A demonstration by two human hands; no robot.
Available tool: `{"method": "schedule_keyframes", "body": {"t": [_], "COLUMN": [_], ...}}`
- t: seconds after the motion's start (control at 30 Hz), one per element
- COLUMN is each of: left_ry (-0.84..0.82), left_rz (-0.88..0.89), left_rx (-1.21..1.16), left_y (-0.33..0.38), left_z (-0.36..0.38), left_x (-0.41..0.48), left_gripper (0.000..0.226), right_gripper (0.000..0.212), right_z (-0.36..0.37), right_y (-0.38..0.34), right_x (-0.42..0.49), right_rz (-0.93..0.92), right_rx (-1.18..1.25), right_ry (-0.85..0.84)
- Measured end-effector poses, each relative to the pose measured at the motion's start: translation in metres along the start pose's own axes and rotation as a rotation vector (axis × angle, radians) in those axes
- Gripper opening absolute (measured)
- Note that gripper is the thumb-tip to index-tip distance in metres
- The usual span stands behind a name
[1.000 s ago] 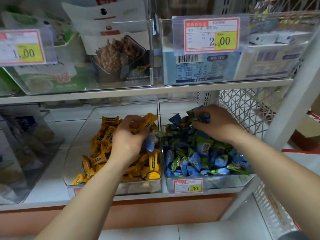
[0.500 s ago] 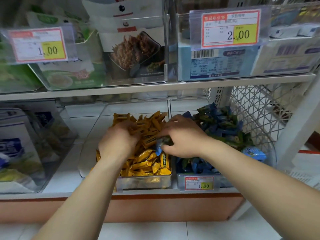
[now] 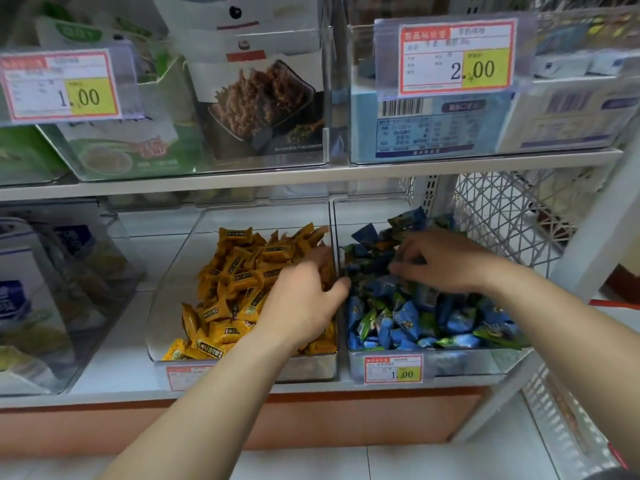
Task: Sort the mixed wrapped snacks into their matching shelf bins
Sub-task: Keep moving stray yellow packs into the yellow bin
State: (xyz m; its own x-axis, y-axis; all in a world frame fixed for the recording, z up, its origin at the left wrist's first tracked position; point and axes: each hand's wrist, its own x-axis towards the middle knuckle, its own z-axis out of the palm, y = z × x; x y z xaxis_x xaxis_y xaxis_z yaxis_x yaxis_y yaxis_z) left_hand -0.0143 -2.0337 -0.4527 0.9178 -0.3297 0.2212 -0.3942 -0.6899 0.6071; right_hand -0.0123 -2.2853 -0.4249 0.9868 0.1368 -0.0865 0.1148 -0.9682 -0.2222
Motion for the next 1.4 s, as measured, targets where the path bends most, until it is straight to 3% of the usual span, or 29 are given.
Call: {"method": "schedule_keyframes", "body": {"t": [0.07, 0.13, 0.17, 0.27, 0.33, 0.5, 0.6, 0.83, 0.97, 1.1, 1.17, 1.27, 1.4], "left_ry": [-0.045, -0.042, -0.037, -0.033, -0.042, -0.043, -0.052, 0.011, 0.211, 0.217, 0.251, 0.243, 0.206], "left_rz": [-0.017, -0.008, 0.003, 0.029, 0.033, 0.037, 0.032, 0.036, 0.106, 0.188, 0.122, -0.042, -0.119], "left_rx": [-0.030, -0.067, -0.079, -0.092, -0.109, -0.138, -0.163, -0.111, 0.011, -0.138, -0.121, -0.093, -0.081], "left_y": [-0.003, -0.007, -0.009, -0.010, -0.010, -0.013, -0.011, -0.005, 0.012, 0.028, 0.022, -0.003, -0.025], "left_z": [0.006, 0.008, 0.007, 0.004, 0.003, 0.003, 0.000, -0.004, -0.008, -0.008, -0.013, -0.023, -0.028], "left_x": [0.001, 0.001, 0.001, -0.001, -0.002, -0.001, -0.001, 0.000, 0.003, 0.001, 0.004, 0.005, 0.003], "left_gripper": [0.042, 0.038, 0.035, 0.038, 0.039, 0.044, 0.032, 0.035, 0.058, 0.042, 0.031, 0.031, 0.035], "right_gripper": [0.040, 0.021, 0.018, 0.034, 0.037, 0.028, 0.017, 0.019, 0.020, 0.016, 0.015, 0.019, 0.030], "right_z": [0.002, 0.006, 0.008, 0.016, 0.016, 0.019, 0.023, -0.005, -0.021, -0.023, -0.018, -0.005, 0.019], "right_y": [0.003, 0.002, 0.002, 0.005, 0.007, 0.012, 0.012, 0.001, -0.029, -0.052, -0.051, -0.033, -0.014], "right_x": [0.012, 0.031, 0.043, 0.078, 0.096, 0.118, 0.121, 0.066, 0.014, -0.003, 0.010, 0.048, 0.100], "right_rz": [-0.038, -0.084, -0.106, -0.092, -0.089, -0.091, -0.066, -0.105, -0.220, -0.341, -0.255, -0.098, -0.146], "right_rx": [0.095, 0.140, 0.105, -0.057, -0.151, -0.313, -0.354, 0.307, 0.755, 1.105, 1.177, 0.845, 0.232], "right_ry": [0.172, 0.250, 0.200, -0.040, -0.088, -0.084, 0.011, 0.361, 0.349, 0.249, 0.247, 0.303, 0.026]}}
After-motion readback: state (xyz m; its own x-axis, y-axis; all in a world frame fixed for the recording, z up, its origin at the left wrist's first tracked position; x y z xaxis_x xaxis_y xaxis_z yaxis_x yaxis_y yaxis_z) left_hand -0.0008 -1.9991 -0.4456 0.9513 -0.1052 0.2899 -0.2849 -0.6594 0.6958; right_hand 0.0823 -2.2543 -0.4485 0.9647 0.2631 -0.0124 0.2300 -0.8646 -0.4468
